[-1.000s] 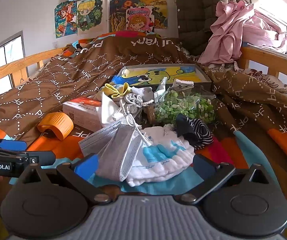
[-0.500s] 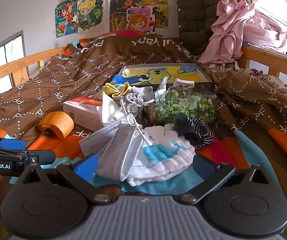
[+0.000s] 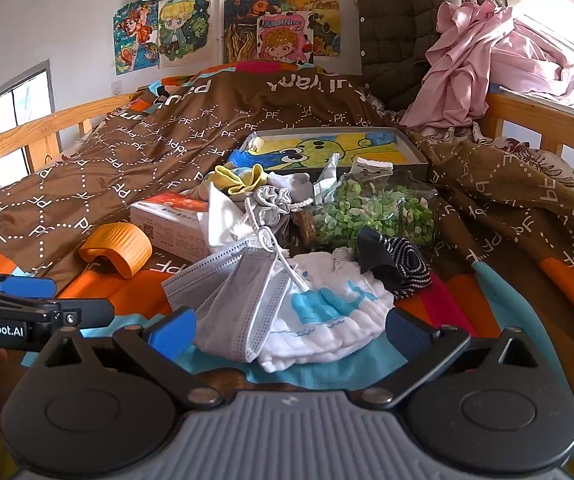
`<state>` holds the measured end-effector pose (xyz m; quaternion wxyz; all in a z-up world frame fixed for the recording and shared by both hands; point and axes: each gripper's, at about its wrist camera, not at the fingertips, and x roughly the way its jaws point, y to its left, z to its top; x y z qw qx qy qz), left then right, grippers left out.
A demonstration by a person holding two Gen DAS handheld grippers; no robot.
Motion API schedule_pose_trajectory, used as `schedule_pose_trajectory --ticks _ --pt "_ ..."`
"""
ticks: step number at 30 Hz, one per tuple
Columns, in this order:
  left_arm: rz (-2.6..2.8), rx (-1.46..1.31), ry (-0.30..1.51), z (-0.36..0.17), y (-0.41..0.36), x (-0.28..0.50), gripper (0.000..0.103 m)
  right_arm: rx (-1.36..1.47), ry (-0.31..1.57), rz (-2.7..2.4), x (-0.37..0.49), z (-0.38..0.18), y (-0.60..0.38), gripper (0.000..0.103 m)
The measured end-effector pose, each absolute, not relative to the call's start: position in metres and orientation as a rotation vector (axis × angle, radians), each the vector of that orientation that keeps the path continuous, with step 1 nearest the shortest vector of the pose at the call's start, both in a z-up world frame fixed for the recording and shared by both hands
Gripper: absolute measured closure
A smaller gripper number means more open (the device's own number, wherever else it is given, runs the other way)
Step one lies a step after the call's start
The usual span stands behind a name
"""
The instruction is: Organize soft objects
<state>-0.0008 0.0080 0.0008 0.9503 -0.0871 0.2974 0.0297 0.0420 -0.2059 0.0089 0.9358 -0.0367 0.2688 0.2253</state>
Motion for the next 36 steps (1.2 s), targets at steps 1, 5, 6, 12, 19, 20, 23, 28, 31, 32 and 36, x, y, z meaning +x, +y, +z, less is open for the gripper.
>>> schedule_pose_trajectory --ticks 1,5,6,12,19,20,23,28,31,32,36 --pt "0.060 -0.177 0.605 0.0008 0.0080 -0.0008 0.001 -0.075 0.549 0.460 0.0420 0.0090 -0.2060 0.000" --pt "0.060 -0.177 0.605 0.0007 0.0082 -0.0008 0.001 -0.076 0.549 0.461 0.0420 0.0090 -0.2060 0.000" --pt "0.060 -0.177 0.605 0.0007 0.0082 -0.0008 0.001 -0.076 0.549 0.461 0.0419 0.0089 -0.2059 0.000" --pt "0.059 -0.177 0.605 0.0006 0.0082 -0.0009 0.001 -0.075 0.549 0.461 0.0419 0.0091 -0.2059 0.000" --pt "0.058 -0.179 0.607 0.0001 0.0087 -0.0012 0.001 -0.076 0.548 0.464 0.0417 0.0092 -0.2054 0.000" --pt "0.058 -0.179 0.608 0.0001 0.0087 -0.0012 0.001 -0.076 0.548 0.464 0.0417 0.0091 -0.2053 0.000" --pt "0.058 -0.180 0.607 -0.0005 0.0089 -0.0011 0.001 -0.076 0.548 0.464 0.0415 0.0091 -0.2053 0.000" --pt "0.058 -0.180 0.608 -0.0004 0.0089 -0.0010 0.001 -0.081 0.543 0.469 0.0416 0.0099 -0.2036 0.000" --pt "0.072 -0.176 0.608 -0.0008 0.0096 -0.0008 0.001 -0.087 0.541 0.469 0.0419 0.0103 -0.2031 0.000" --pt "0.081 -0.174 0.608 -0.0006 0.0100 -0.0005 0.001 -0.087 0.540 0.475 0.0420 0.0106 -0.2028 0.000" --pt "0.149 -0.157 0.579 0.0063 0.0171 0.0009 0.001 -0.096 0.542 0.514 0.0438 0.0120 -0.2009 0.000"
